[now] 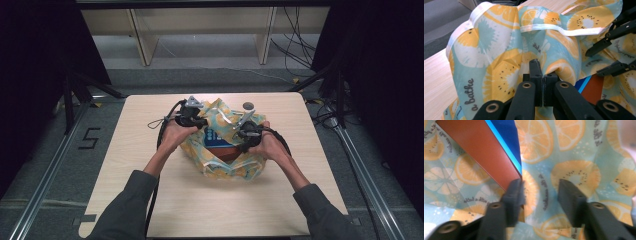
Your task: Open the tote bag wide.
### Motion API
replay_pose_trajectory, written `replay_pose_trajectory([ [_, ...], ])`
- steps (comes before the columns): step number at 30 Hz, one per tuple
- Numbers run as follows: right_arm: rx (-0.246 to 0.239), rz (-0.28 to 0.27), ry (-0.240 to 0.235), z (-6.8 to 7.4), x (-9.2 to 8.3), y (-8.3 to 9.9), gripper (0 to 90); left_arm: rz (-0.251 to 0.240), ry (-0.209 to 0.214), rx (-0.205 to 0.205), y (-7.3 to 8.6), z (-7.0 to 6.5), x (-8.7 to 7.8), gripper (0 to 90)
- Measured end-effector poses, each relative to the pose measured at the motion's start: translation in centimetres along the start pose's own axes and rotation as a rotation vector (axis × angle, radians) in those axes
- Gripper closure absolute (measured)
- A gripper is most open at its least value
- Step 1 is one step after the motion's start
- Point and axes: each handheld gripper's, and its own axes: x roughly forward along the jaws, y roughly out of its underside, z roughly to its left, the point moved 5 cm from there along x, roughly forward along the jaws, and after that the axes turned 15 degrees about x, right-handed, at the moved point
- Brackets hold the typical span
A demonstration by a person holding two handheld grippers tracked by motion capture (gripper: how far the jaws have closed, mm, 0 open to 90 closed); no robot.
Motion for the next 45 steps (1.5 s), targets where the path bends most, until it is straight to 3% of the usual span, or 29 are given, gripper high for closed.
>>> replay_pose_trajectory([
  [2, 0.006, -0.006, -0.011, -0.3, 0.0, 0.0, 76.1, 0.005, 0.007, 0.001, 0.1, -0.1, 0.0, 88.6],
  [5, -0.014, -0.035, 0.021, -1.1, -0.3, -0.3, 90.0, 0.001, 0.029, 0.012, 0.1, -0.2, -0.2, 88.7],
  [6, -0.009, -0.052, 0.020, -1.3, -0.5, -0.4, 90.0, -0.010, 0.042, -0.008, 0.2, -0.4, -0.3, 88.8],
  [10, 0.013, -0.102, 0.011, -1.5, -2.0, -0.5, 90.0, -0.018, 0.060, 0.010, 0.5, -0.9, -1.0, 89.1],
  [12, 0.017, -0.134, 0.005, -1.8, -3.0, -0.4, 90.0, -0.046, 0.079, -0.007, 0.6, -1.2, -1.7, 89.1],
  [14, 0.055, -0.161, -0.020, -1.9, -4.0, -0.2, 90.0, -0.052, 0.088, 0.021, 0.6, -1.6, -2.3, 89.2],
  [17, 0.104, -0.185, -0.044, -1.6, -6.0, 0.4, 90.0, -0.085, 0.089, 0.025, 0.4, -1.9, -3.4, 89.2],
  [20, 0.054, -0.232, -0.088, -1.2, -8.3, 0.7, 90.0, -0.121, 0.110, 0.008, 0.2, -1.9, -4.7, 89.2],
  [24, 0.032, -0.304, -0.073, -1.4, -10.6, -0.2, 90.0, -0.196, 0.133, -0.053, -0.5, -1.2, -5.6, 89.2],
  [25, 0.055, -0.310, -0.057, -1.6, -10.8, -0.5, 90.0, -0.196, 0.125, -0.054, -0.5, -0.7, -5.5, 89.1],
  [28, 0.086, -0.295, -0.029, -2.7, -10.1, -1.9, 90.0, -0.125, 0.034, -0.045, -0.1, 1.0, -4.0, 88.4],
  [29, 0.106, -0.290, -0.014, -3.0, -9.2, -2.4, 90.0, -0.095, 0.031, -0.048, 0.3, 1.3, -3.1, 88.4],
  [30, 0.119, -0.251, 0.005, -3.5, -8.3, -2.7, 90.0, -0.038, 0.006, -0.022, 0.8, 1.8, -2.3, 88.3],
  [32, 0.129, -0.223, 0.049, -4.3, -6.0, -3.4, 90.0, 0.048, -0.018, -0.001, 1.9, 2.3, -0.3, 88.2],
  [34, 0.161, -0.185, 0.068, -4.9, -3.8, -3.6, 90.0, 0.097, -0.021, -0.028, 3.1, 2.7, 1.4, 88.0],
  [36, 0.162, -0.127, 0.078, -5.6, -2.1, -3.5, 90.0, 0.135, -0.029, -0.030, 4.0, 2.9, 2.8, 87.9],
  [40, 0.200, -0.082, 0.069, -6.0, 0.3, -2.9, 90.0, 0.176, -0.039, -0.028, 4.9, 2.9, 4.0, 87.2],
  [41, 0.189, -0.078, 0.067, -6.2, 0.7, -2.7, 90.0, 0.184, -0.040, -0.029, 5.0, 2.9, 4.2, 87.1],
  [44, 0.214, -0.088, 0.073, -5.7, 0.6, -2.2, 86.8, 0.201, -0.046, -0.037, 5.2, 3.1, 4.5, 87.3],
  [45, 0.231, -0.087, 0.049, -5.4, 0.2, -2.1, 85.9, 0.203, -0.043, -0.049, 5.4, 3.3, 4.6, 87.3],
])
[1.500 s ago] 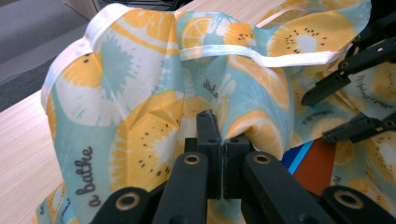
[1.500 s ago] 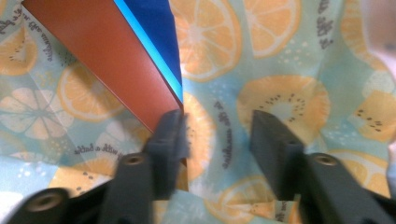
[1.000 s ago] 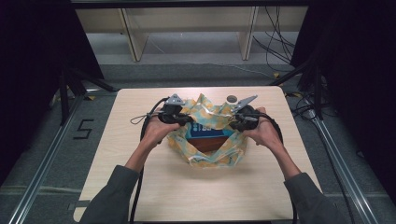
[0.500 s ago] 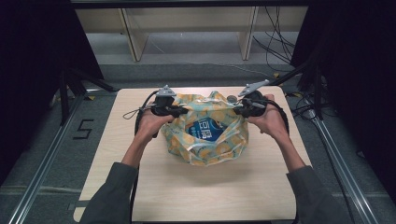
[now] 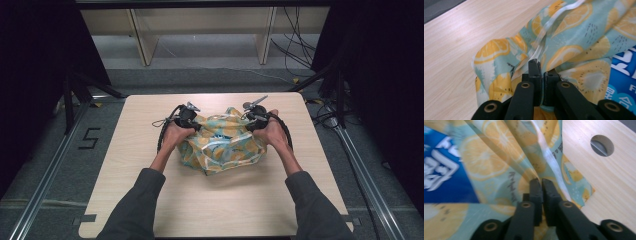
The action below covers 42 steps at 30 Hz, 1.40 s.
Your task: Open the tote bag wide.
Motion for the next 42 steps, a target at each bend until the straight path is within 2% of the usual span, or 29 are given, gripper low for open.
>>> replay_pose_trajectory([
  [1, -0.035, -0.041, -0.023, -0.2, -0.3, -0.2, 85.7, -0.002, 0.021, -0.012, 0.1, 0.2, 0.0, 87.4],
  [2, 0.040, -0.029, -0.051, 0.3, -1.4, -0.2, 85.8, -0.021, 0.032, -0.042, 0.1, 0.3, -0.1, 87.6],
  [3, 0.041, -0.059, -0.073, 0.4, -2.2, -0.6, 86.0, -0.030, 0.041, -0.059, 0.2, 0.4, -0.2, 87.8],
  [5, 0.031, -0.143, -0.106, 1.0, -3.6, -1.2, 87.0, -0.021, 0.043, -0.050, 0.3, 0.5, -0.3, 87.9],
  [6, 0.030, -0.159, -0.123, 1.5, -4.4, -1.5, 87.6, -0.023, 0.038, -0.051, 0.2, 0.5, -0.3, 87.9],
  [8, -0.005, -0.172, -0.121, 2.6, -5.7, -2.1, 88.1, -0.030, 0.031, -0.052, 0.0, 0.4, -0.2, 88.1],
  [10, -0.026, -0.173, -0.137, 4.0, -6.0, -2.4, 89.0, -0.017, 0.044, -0.044, -0.1, 0.3, -0.2, 88.2],
  [11, -0.074, -0.141, -0.144, 4.7, -5.6, -2.4, 89.4, -0.013, 0.043, -0.036, -0.1, 0.3, -0.3, 88.3],
  [12, -0.099, -0.115, -0.136, 5.5, -4.9, -2.2, 89.7, -0.012, 0.043, -0.037, -0.1, 0.3, -0.3, 88.3],
  [13, -0.159, -0.066, -0.140, 6.0, -4.0, -1.8, 89.9, -0.020, 0.034, -0.042, -0.1, 0.3, -0.3, 88.3],
  [15, -0.217, 0.031, -0.139, 6.9, -2.4, -0.5, 90.0, -0.019, 0.045, -0.042, -0.1, 0.5, -0.4, 88.3],
  [18, -0.248, 0.113, -0.192, 7.8, -1.3, 2.2, 90.0, -0.028, 0.049, -0.061, 0.0, 0.8, -0.3, 88.3],
  [21, -0.237, 0.129, -0.291, 8.3, -1.8, 4.4, 90.0, -0.027, 0.052, -0.073, 0.0, 0.8, 0.0, 88.2],
  [23, -0.244, 0.126, -0.330, 8.6, -2.2, 5.6, 90.0, -0.016, 0.049, -0.070, -0.1, 0.9, 0.1, 88.2],
  [24, -0.232, 0.149, -0.346, 9.1, -2.5, 6.3, 90.0, -0.012, 0.040, -0.067, -0.1, 1.0, 0.2, 88.2],
  [25, -0.245, 0.156, -0.368, 9.4, -2.7, 7.0, 90.0, -0.008, 0.040, -0.067, -0.2, 1.1, 0.1, 88.2],
  [26, -0.246, 0.170, -0.377, 9.8, -2.8, 7.6, 90.0, -0.007, 0.029, -0.072, -0.2, 1.3, 0.1, 88.2],
  [27, -0.278, 0.172, -0.392, 10.1, -2.7, 8.1, 90.0, -0.011, 0.031, -0.079, -0.2, 1.5, 0.1, 88.1],
  [29, -0.293, 0.209, -0.369, 10.5, -2.3, 9.5, 90.0, -0.011, 0.036, -0.097, -0.1, 1.8, 0.1, 87.9],
  [31, -0.330, 0.242, -0.373, 10.7, -1.7, 10.4, 90.0, -0.012, 0.031, -0.115, 0.1, 1.8, 0.4, 87.6],
  [32, -0.316, 0.249, -0.363, 10.7, -1.8, 10.5, 90.0, -0.004, 0.033, -0.118, 0.1, 1.7, 0.5, 86.9],
  [34, -0.288, 0.198, -0.374, 10.7, -2.6, 9.7, 90.0, -0.013, 0.035, -0.110, 0.0, 1.4, 0.2, 83.2],
  [35, -0.283, 0.142, -0.379, 10.7, -3.5, 8.7, 90.0, -0.011, 0.045, -0.104, -0.1, 1.3, -0.1, 80.8],
  [37, -0.266, 0.070, -0.366, 10.4, -4.9, 7.1, 90.0, -0.027, 0.026, -0.080, -0.5, 1.1, -0.8, 77.8],
  [38, -0.276, 0.007, -0.353, 10.2, -5.4, 5.9, 90.0, -0.027, 0.022, -0.068, -0.7, 1.0, -1.3, 76.6],
  [39, -0.265, -0.024, -0.343, 10.1, -5.9, 5.0, 90.0, -0.042, 0.015, -0.061, -0.9, 0.9, -1.7, 75.2],
  [40, -0.268, -0.052, -0.308, 9.8, -6.1, 4.1, 90.0, -0.043, 0.023, -0.054, -1.1, 0.7, -2.1, 74.1],
  [41, -0.261, -0.052, -0.266, 9.6, -6.1, 3.3, 90.0, -0.053, 0.017, -0.051, -1.3, 0.6, -2.3, 73.9],
  [42, -0.264, -0.054, -0.248, 9.4, -5.7, 2.7, 90.0, -0.045, 0.025, -0.041, -1.4, 0.5, -2.5, 73.2],
])
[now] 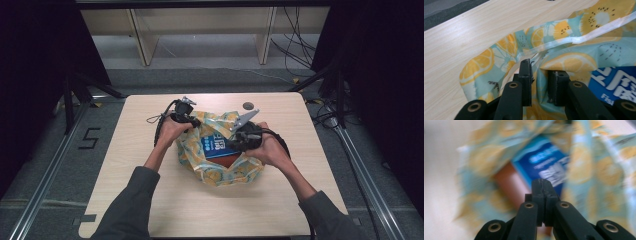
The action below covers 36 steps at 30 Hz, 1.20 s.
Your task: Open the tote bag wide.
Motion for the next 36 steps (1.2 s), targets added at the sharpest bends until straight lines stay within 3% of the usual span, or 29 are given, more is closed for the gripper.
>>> replay_pose_trajectory([
  [3, -0.031, 0.081, 0.041, -1.1, 2.1, -0.7, 90.0, 0.003, 0.006, 0.005, -0.1, -0.2, -0.2, 70.3],
  [6, -0.013, 0.121, 0.160, -3.2, 3.7, -1.1, 90.0, 0.005, 0.020, 0.005, 0.1, -0.6, -0.2, 64.5],
  [7, -0.001, 0.123, 0.206, -4.2, 3.9, -1.2, 90.0, 0.007, 0.031, 0.014, 0.2, -0.8, -0.3, 63.6],
  [8, 0.046, 0.118, 0.227, -5.1, 4.1, -1.2, 90.0, -0.008, 0.036, 0.015, 0.2, -1.0, -0.5, 62.5],
  [11, 0.103, 0.119, 0.256, -7.4, 4.3, -1.1, 90.0, -0.042, 0.044, 0.003, 0.1, -1.4, -1.3, 55.5],
  [15, 0.118, 0.084, 0.218, -7.8, 3.7, -1.0, 90.0, -0.080, 0.029, 0.008, -0.3, -1.8, -2.5, 48.3],
  [18, 0.136, 0.044, 0.160, -6.8, 2.4, -1.1, 89.3, -0.139, 0.084, -0.029, -0.9, -2.4, -3.6, 40.3],
  [19, 0.130, 0.036, 0.144, -6.5, 1.9, -1.2, 89.2, -0.170, 0.111, -0.067, -1.1, -2.7, -4.0, 37.3],
  [22, 0.146, 0.016, 0.136, -6.4, 1.1, -1.3, 88.9, -0.176, 0.123, -0.064, -1.4, -3.1, -5.0, 29.2],
  [24, 0.176, -0.001, 0.087, -6.1, 0.6, -1.2, 87.4, -0.167, 0.124, -0.045, -1.4, -3.2, -5.6, 27.3],
  [25, 0.147, -0.001, 0.060, -6.1, 0.3, -1.2, 86.6, -0.180, 0.126, -0.064, -1.5, -3.3, -5.7, 25.6],
  [27, 0.173, -0.013, 0.059, -5.6, -0.2, -1.1, 83.2, -0.190, 0.127, -0.069, -1.5, -3.4, -6.3, 22.5],
  [29, 0.156, -0.055, 0.029, -5.3, -0.9, -1.2, 82.1, -0.206, 0.135, -0.075, -1.4, -3.6, -7.0, 19.4],
  [31, 0.161, -0.094, 0.036, -4.9, -1.9, -1.3, 81.0, -0.214, 0.133, -0.082, -1.1, -3.8, -7.7, 16.1],
  [32, 0.146, -0.086, 0.023, -4.8, -2.5, -1.3, 80.3, -0.209, 0.128, -0.081, -0.8, -3.9, -8.0, 16.5],
  [34, 0.145, -0.126, 0.048, -4.8, -3.0, -1.2, 78.6, -0.205, 0.119, -0.081, -0.3, -4.2, -8.7, 16.7],
  [35, 0.123, -0.116, 0.030, -4.8, -3.4, -1.2, 77.2, -0.211, 0.121, -0.081, 0.0, -4.4, -9.0, 16.7],
  [36, 0.150, -0.135, 0.048, -4.8, -3.6, -1.0, 76.4, -0.218, 0.124, -0.076, 0.2, -4.6, -9.4, 16.7],
])
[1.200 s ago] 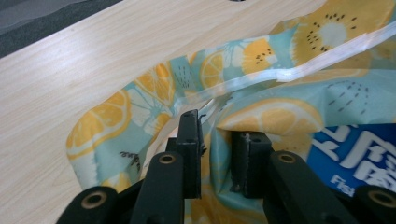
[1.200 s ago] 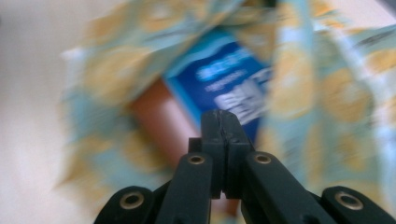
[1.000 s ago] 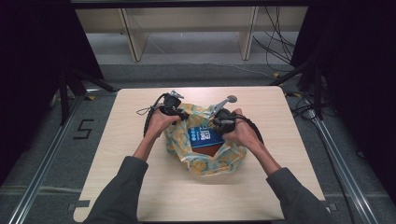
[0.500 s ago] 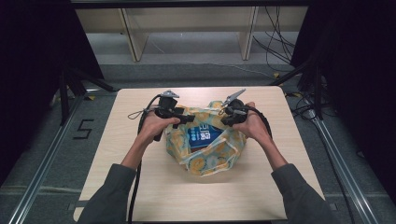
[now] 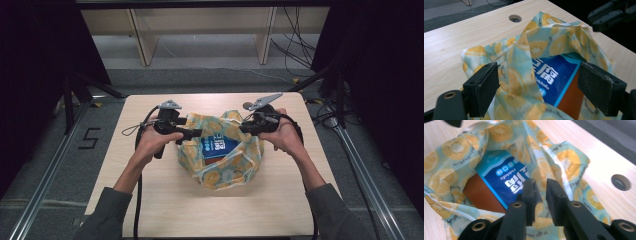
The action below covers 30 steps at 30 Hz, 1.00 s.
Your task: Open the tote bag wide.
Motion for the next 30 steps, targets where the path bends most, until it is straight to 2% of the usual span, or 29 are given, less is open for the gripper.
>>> replay_pose_trajectory([
  [2, -0.020, -0.004, -0.012, -0.2, -0.6, 0.1, 74.6, -0.014, 0.004, 0.001, 0.3, -0.4, -0.7, 16.7],
  [5, 0.006, -0.037, 0.012, -0.5, -1.1, 0.5, 71.6, -0.034, -0.013, 0.005, 0.8, -0.9, -1.7, 16.9],
  [8, 0.010, -0.046, 0.025, -1.0, -1.7, 1.2, 68.6, -0.029, -0.041, 0.000, 1.7, -1.2, -2.6, 17.0],
  [9, 0.030, -0.050, 0.042, -1.0, -1.9, 1.5, 68.1, -0.029, -0.043, 0.005, 2.1, -1.3, -2.7, 17.0],
  [11, 0.006, -0.075, 0.057, -1.6, -2.3, 1.8, 66.2, -0.041, -0.037, 0.014, 2.9, -1.7, -3.1, 17.1],
  [12, 0.029, -0.069, 0.064, -1.6, -2.5, 2.1, 65.4, -0.048, -0.037, 0.011, 3.3, -1.8, -3.3, 17.3],
  [15, 0.026, -0.068, 0.098, -2.1, -2.8, 3.0, 63.4, -0.043, -0.058, 0.011, 4.3, -2.1, -3.5, 17.5],
  [16, 0.029, -0.041, 0.100, -2.2, -3.1, 3.5, 62.4, -0.044, -0.054, 0.008, 4.6, -2.1, -3.6, 17.5],
  [18, 0.042, -0.069, 0.111, -2.4, -3.1, 4.2, 60.8, -0.049, -0.051, 0.003, 5.1, -2.3, -3.7, 17.5],
  [19, 0.045, -0.046, 0.117, -2.6, -3.4, 4.6, 60.0, -0.050, -0.054, 0.003, 5.3, -2.3, -3.8, 17.5],
  [20, 0.061, -0.045, 0.122, -2.6, -3.4, 5.1, 58.8, -0.054, -0.062, -0.008, 5.4, -2.3, -3.9, 17.5],
  [22, 0.061, -0.052, 0.134, -2.9, -3.5, 5.7, 56.4, -0.061, -0.072, 0.002, 5.6, -2.4, -4.2, 17.5],
  [23, 0.079, -0.046, 0.134, -3.0, -3.6, 6.1, 55.6, -0.070, -0.076, -0.009, 5.7, -2.6, -4.3, 17.5],
  [24, 0.082, -0.064, 0.136, -3.1, -3.6, 6.4, 55.0, -0.072, -0.077, -0.002, 5.8, -2.7, -4.5, 17.5],
  [26, 0.089, -0.048, 0.141, -3.4, -4.0, 7.0, 53.3, -0.075, -0.088, 0.010, 6.2, -3.0, -4.7, 17.5],
  [28, 0.088, -0.065, 0.138, -3.6, -4.3, 7.3, 51.9, -0.070, -0.089, -0.008, 6.8, -3.4, -5.0, 17.4],
  [30, 0.112, -0.070, 0.140, -3.6, -4.6, 7.8, 49.7, -0.069, -0.091, -0.001, 7.4, -3.7, -5.2, 17.4],
])
